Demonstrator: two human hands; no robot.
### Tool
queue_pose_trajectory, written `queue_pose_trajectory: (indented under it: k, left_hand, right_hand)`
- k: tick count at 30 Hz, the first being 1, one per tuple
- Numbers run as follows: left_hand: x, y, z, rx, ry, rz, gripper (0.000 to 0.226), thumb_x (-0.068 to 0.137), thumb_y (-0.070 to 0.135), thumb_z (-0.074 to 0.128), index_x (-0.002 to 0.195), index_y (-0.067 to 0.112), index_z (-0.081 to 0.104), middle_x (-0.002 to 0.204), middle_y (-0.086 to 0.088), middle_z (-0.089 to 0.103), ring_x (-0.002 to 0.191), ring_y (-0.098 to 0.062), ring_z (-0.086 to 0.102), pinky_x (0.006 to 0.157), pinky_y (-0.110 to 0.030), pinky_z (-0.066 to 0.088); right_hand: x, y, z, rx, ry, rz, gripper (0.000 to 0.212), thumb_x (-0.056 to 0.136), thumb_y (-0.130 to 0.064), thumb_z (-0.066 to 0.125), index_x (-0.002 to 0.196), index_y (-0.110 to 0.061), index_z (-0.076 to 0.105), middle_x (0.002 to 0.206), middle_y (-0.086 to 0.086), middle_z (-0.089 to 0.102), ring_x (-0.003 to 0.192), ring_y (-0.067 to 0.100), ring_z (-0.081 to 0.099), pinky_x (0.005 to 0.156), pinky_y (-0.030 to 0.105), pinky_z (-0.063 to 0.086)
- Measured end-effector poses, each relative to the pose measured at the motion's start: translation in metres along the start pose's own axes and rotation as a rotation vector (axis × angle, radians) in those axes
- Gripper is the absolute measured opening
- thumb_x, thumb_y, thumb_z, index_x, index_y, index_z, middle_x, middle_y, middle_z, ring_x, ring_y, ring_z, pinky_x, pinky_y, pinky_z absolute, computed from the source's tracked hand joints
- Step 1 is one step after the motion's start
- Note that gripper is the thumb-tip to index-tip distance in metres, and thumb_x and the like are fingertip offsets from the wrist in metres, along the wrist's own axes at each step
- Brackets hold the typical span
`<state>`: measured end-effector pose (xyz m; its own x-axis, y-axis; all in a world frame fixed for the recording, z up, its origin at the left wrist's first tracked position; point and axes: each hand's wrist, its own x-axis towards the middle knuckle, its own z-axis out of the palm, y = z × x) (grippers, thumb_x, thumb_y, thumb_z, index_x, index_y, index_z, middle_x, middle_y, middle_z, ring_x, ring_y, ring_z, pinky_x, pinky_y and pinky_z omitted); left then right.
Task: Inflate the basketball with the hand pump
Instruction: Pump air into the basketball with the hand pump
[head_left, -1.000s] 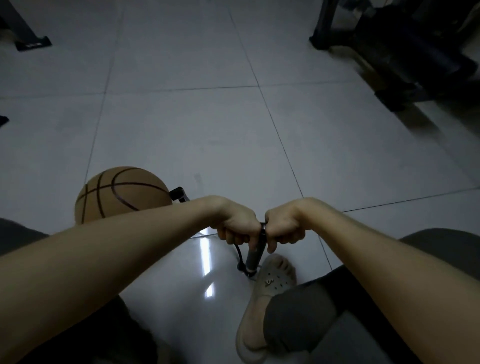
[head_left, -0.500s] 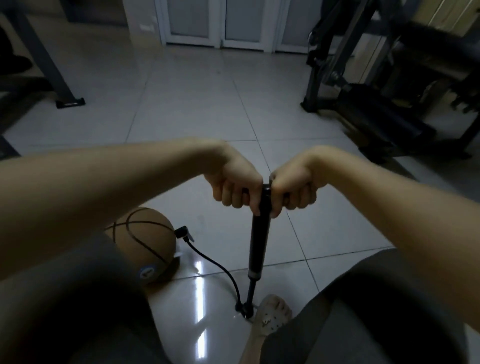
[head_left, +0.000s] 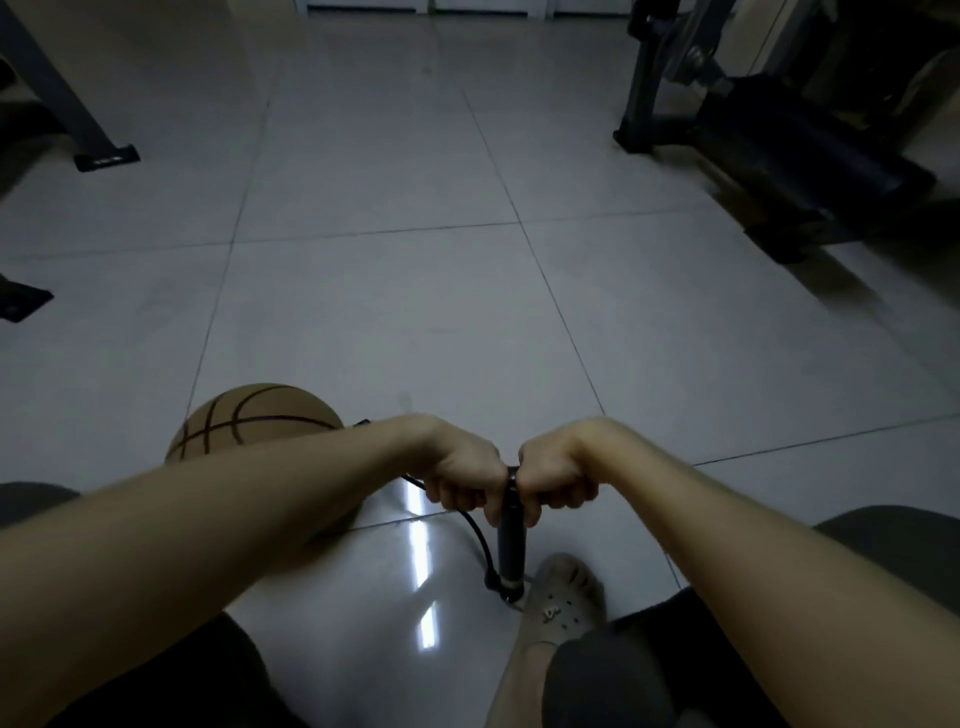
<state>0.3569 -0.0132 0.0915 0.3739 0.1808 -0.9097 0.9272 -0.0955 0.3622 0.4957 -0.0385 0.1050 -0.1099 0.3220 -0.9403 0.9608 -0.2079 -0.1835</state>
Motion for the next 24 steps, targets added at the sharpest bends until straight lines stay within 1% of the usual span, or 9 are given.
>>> queue_pose_trajectory:
  k: [2,6,7,10,13,17,19,22,24]
  left_hand:
    - [0.007,-0.004,0.010,-0.022,-0.001,0.004,0.035,0.087,0.009,0.064,0.059,0.020,0.047,0.050,0.005,0.027,0.046,-0.013,0.018,0.048,-0.025,0.011]
    - [-0.001,-0.002,0.013,0.002,0.046,0.023,0.031,0.087,0.011,0.065,0.062,0.019,0.049,0.050,0.004,0.032,0.046,-0.013,0.022,0.049,-0.027,0.014]
    - [-0.007,0.002,0.014,0.027,0.053,0.008,0.031,0.087,0.011,0.066,0.061,0.019,0.049,0.050,0.004,0.032,0.046,-0.013,0.022,0.048,-0.027,0.015]
    - [-0.036,0.014,0.004,0.060,0.070,-0.021,0.035,0.089,0.014,0.065,0.061,0.021,0.044,0.054,0.004,0.030,0.045,-0.013,0.021,0.045,-0.022,0.015]
    - [-0.088,0.032,-0.029,0.013,0.039,0.008,0.039,0.093,0.017,0.060,0.060,0.024,0.039,0.053,0.006,0.025,0.043,-0.011,0.018,0.043,-0.020,0.010]
    - [-0.145,0.051,-0.069,0.011,0.068,0.087,0.049,0.095,0.017,0.059,0.056,0.026,0.031,0.053,0.006,0.020,0.045,-0.011,0.013,0.045,-0.024,0.008]
    - [-0.136,0.050,-0.064,0.045,0.056,0.077,0.048,0.093,0.016,0.060,0.056,0.026,0.031,0.053,0.005,0.020,0.046,-0.012,0.012,0.045,-0.025,0.008]
    - [-0.089,0.039,-0.037,0.048,-0.009,0.033,0.039,0.089,0.013,0.061,0.060,0.025,0.037,0.053,0.005,0.020,0.045,-0.012,0.012,0.044,-0.023,0.008]
    - [-0.061,0.031,-0.022,0.031,-0.004,0.033,0.041,0.088,0.011,0.061,0.057,0.024,0.038,0.053,0.005,0.020,0.046,-0.012,0.012,0.047,-0.024,0.007]
  right_hand:
    - [0.007,0.001,0.007,-0.015,-0.034,0.005,0.018,0.086,-0.014,0.066,0.074,-0.017,0.053,0.056,-0.001,0.033,0.046,0.014,0.024,0.048,0.026,0.022]
    - [0.000,-0.003,0.011,-0.050,-0.001,0.012,0.008,0.087,-0.015,0.066,0.082,-0.013,0.060,0.058,0.000,0.036,0.048,0.014,0.028,0.049,0.027,0.025]
    - [-0.006,-0.004,0.012,-0.056,0.008,0.025,0.009,0.087,-0.016,0.066,0.082,-0.013,0.059,0.059,0.000,0.037,0.048,0.014,0.029,0.049,0.027,0.026]
    - [-0.033,-0.011,-0.001,-0.080,0.010,0.052,0.026,0.090,-0.019,0.067,0.072,-0.018,0.048,0.056,-0.001,0.034,0.045,0.013,0.027,0.046,0.024,0.023]
    - [-0.084,-0.020,-0.039,-0.048,0.049,0.017,0.032,0.092,-0.019,0.067,0.069,-0.020,0.044,0.052,-0.003,0.031,0.042,0.012,0.023,0.044,0.019,0.019]
    - [-0.143,-0.030,-0.080,0.023,0.100,-0.036,0.040,0.092,-0.019,0.067,0.062,-0.022,0.041,0.054,-0.003,0.026,0.042,0.011,0.019,0.042,0.019,0.017]
    - [-0.137,-0.025,-0.072,0.022,0.086,-0.024,0.040,0.092,-0.018,0.068,0.061,-0.021,0.041,0.055,-0.002,0.026,0.043,0.012,0.019,0.042,0.020,0.017]
    - [-0.095,-0.013,-0.041,-0.014,0.022,0.024,0.040,0.089,-0.016,0.069,0.061,-0.021,0.041,0.053,-0.003,0.027,0.043,0.012,0.019,0.044,0.021,0.016]
    - [-0.066,-0.007,-0.026,-0.008,0.004,0.023,0.038,0.088,-0.014,0.069,0.062,-0.021,0.042,0.051,-0.003,0.027,0.043,0.013,0.019,0.046,0.021,0.017]
